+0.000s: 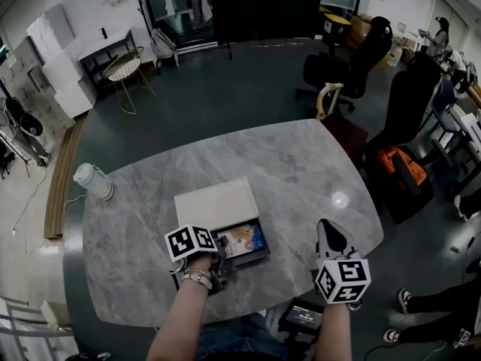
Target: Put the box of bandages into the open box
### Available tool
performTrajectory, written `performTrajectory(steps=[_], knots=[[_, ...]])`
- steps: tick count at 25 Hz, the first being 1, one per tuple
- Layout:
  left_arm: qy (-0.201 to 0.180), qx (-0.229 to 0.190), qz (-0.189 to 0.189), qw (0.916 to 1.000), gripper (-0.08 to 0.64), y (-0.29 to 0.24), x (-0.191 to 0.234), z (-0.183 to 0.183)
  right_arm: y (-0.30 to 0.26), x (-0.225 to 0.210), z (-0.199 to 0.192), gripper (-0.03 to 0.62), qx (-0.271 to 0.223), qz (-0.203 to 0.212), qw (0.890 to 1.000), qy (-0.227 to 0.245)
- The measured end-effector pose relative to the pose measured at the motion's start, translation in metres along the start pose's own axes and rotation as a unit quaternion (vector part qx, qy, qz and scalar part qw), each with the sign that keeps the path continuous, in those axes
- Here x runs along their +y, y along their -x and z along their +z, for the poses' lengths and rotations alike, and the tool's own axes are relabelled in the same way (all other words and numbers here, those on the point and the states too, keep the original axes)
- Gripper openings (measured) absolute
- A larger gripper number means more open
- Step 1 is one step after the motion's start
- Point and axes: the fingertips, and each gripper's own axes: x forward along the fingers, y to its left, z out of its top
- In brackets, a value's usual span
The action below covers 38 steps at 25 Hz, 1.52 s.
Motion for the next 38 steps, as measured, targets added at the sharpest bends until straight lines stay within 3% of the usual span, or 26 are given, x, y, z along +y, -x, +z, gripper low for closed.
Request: performTrajectory(steps=[2, 5, 9, 14, 24, 28, 33, 38], knots=[[0.001, -0.010, -0.008, 0.9999, 0.106, 0.008, 0.000, 0.003, 0.000, 0.005, 0.004, 0.025, -0.002, 0.002, 1.000, 0.002], [0.000, -0.022, -0.020, 0.9996, 0.020, 0.021, 0.001, 0.009, 0.000, 0.013, 0.010, 0.025, -0.006, 0.004, 1.000, 0.003], [-0.012, -0.031, -0.045, 0.9985, 0.012, 0.034, 0.001, 0.016, -0.002, 0.025, 0.014, 0.025, -0.012, 0.009, 1.000, 0.006], [-0.032, -0.056, -0.042, 0.9970, 0.012, 0.053, 0.011, 0.028, -0.002, 0.041, 0.026, 0.025, -0.021, 0.019, 0.999, 0.020], [-0.008, -0.153, -0.068, 0.9858, 0.012, 0.104, 0.031, 0.067, -0.006, 0.070, 0.060, 0.025, -0.044, 0.043, 0.997, 0.057], [-0.020, -0.196, -0.067, 0.9782, 0.011, 0.129, 0.040, 0.085, -0.009, 0.078, 0.072, 0.025, -0.054, 0.048, 0.995, 0.066], [-0.062, -0.248, -0.062, 0.9647, 0.011, 0.156, 0.040, 0.101, -0.009, 0.092, 0.080, 0.025, -0.063, 0.058, 0.994, 0.073], [-0.120, -0.311, -0.065, 0.9406, 0.011, 0.185, 0.022, 0.122, -0.008, 0.102, 0.093, 0.025, -0.077, 0.065, 0.991, 0.085]])
